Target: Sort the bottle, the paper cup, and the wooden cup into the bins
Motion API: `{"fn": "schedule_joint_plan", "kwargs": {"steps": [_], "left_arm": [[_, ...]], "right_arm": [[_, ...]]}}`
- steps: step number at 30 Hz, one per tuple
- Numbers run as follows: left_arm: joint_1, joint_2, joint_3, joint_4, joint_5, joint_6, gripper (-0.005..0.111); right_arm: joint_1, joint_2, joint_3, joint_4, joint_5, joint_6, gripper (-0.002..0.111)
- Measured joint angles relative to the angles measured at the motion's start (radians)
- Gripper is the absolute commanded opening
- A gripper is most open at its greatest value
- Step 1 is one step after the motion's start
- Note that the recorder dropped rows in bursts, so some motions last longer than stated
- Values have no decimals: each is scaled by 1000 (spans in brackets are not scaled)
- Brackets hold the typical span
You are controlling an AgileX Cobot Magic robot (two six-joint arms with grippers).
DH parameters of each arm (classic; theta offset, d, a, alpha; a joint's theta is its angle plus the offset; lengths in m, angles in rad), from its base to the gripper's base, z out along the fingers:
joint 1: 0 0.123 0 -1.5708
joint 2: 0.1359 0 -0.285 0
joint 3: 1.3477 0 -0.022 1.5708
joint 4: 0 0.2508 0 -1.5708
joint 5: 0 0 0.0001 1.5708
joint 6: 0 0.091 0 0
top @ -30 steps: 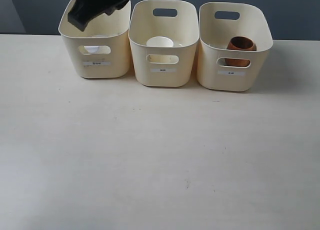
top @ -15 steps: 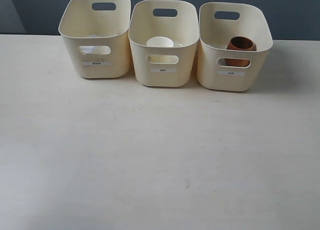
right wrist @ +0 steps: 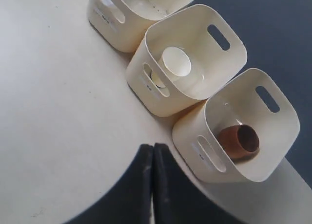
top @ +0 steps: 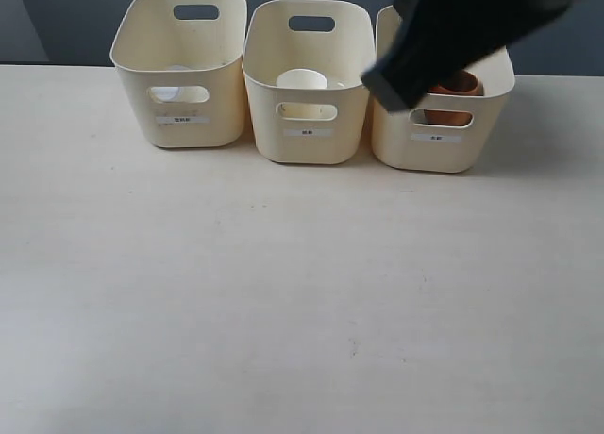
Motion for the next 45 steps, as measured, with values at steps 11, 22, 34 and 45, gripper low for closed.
{"fn": "schedule_joint_plan", "kwargs": {"steps": [11, 22, 34, 45], "left_arm": [[0, 0, 0, 0, 0, 0, 0], [0, 0, 0, 0, 0, 0, 0], [0, 0, 0, 0, 0, 0, 0], [0, 0, 0, 0, 0, 0, 0]], "right_arm": [[0, -136, 479, -214, -178, 309, -1], [0, -136, 708, -382, -361, 563, -1], [0, -136, 753, -524, -343, 935, -1], [-64, -162, 1119, -1141, -332, 1852, -1]]}}
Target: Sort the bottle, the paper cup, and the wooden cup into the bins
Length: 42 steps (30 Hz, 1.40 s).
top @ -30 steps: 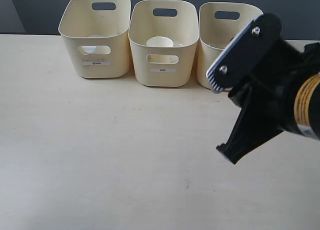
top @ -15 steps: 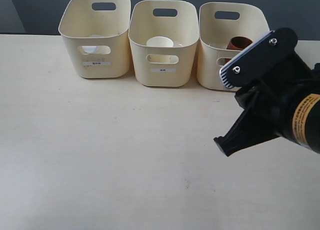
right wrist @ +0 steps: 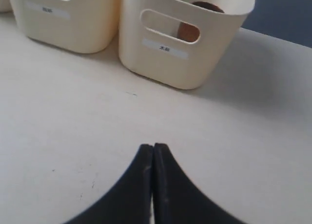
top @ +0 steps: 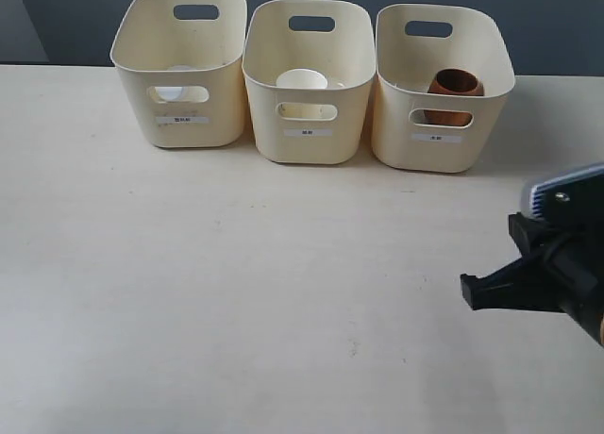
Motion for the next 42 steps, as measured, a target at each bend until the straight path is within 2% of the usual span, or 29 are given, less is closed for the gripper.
{"fn": "schedule_joint_plan", "kwargs": {"steps": [2, 5, 23, 35, 42], "left_arm": [[0, 0, 0, 0, 0, 0, 0], [0, 0, 0, 0, 0, 0, 0], [0, 0, 0, 0, 0, 0, 0], [0, 0, 0, 0, 0, 0, 0], [0, 0, 0, 0, 0, 0, 0]], "right_arm": [[-59, -20, 42, -41, -33, 81, -1], [-155, -77, 70, -54, -136, 83, -1], [-653, -585, 209, -60, -478, 85, -1], [-863, -841, 221, -62, -691, 46, -1], [-954, -1014, 221, -62, -859, -45, -1]]}}
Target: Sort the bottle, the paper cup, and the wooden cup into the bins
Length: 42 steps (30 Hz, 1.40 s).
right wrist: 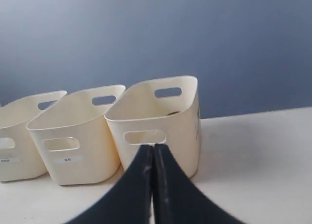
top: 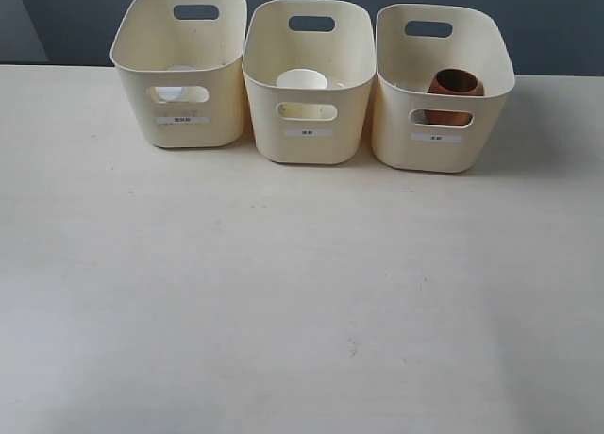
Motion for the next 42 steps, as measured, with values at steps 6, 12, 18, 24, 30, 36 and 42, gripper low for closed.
{"fn": "schedule_joint_plan", "kwargs": {"steps": [6, 12, 18, 24, 30, 36, 42], "left_arm": [[0, 0, 0, 0, 0, 0, 0], [0, 0, 0, 0, 0, 0, 0], [0, 0, 0, 0, 0, 0, 0], [0, 0, 0, 0, 0, 0, 0], [0, 0, 0, 0, 0, 0, 0], [0, 0, 0, 0, 0, 0, 0], [0, 0, 0, 0, 0, 0, 0]], "right_arm": [[-25, -36, 0, -2, -56, -28, -1], [-25, -36, 0, -7, -58, -31, -1], [-25, -36, 0, -9, -32, -33, -1], [-25, -36, 0, -9, -21, -33, -1], [-25, -36, 0, -9, -19, -44, -1], [-25, -36, 0, 49, -36, -149, -1], [-25, -36, 0, 155, -14, -258, -1]]}}
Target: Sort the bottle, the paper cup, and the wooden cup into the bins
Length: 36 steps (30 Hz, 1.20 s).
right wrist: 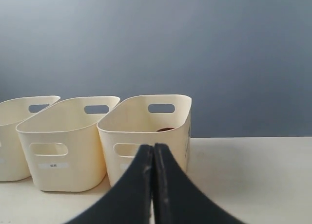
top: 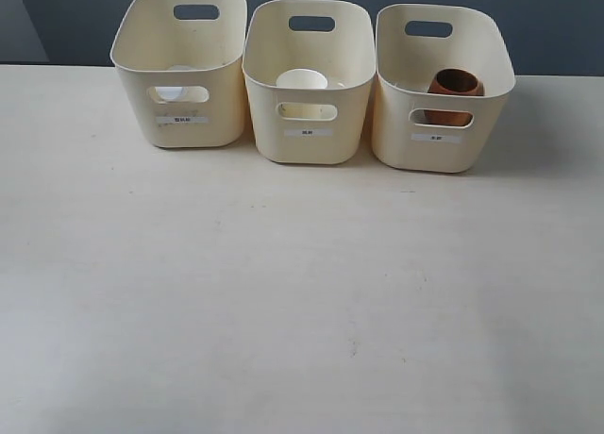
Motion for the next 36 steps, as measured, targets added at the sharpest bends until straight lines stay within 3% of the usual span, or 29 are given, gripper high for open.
{"fn": "schedule_joint_plan", "kwargs": {"steps": [4, 6, 11, 14, 28, 36], "left_arm": [[0, 0, 0, 0, 0, 0, 0], [0, 0, 0, 0, 0, 0, 0], [0, 0, 0, 0, 0, 0, 0], [0, 0, 0, 0, 0, 0, 0], [0, 0, 0, 0, 0, 0, 0], [0, 0, 0, 0, 0, 0, 0]], "right_arm": [[0, 0, 0, 49, 16, -40, -1], [0, 0, 0, 232, 11, -222, -1], [0, -2, 0, 981, 142, -999, -1], [0, -2, 0, 1246, 190, -1265, -1], [0, -2, 0, 1332, 190, -1365, -1], [0, -2, 0, 1676, 188, -1728, -1]]}}
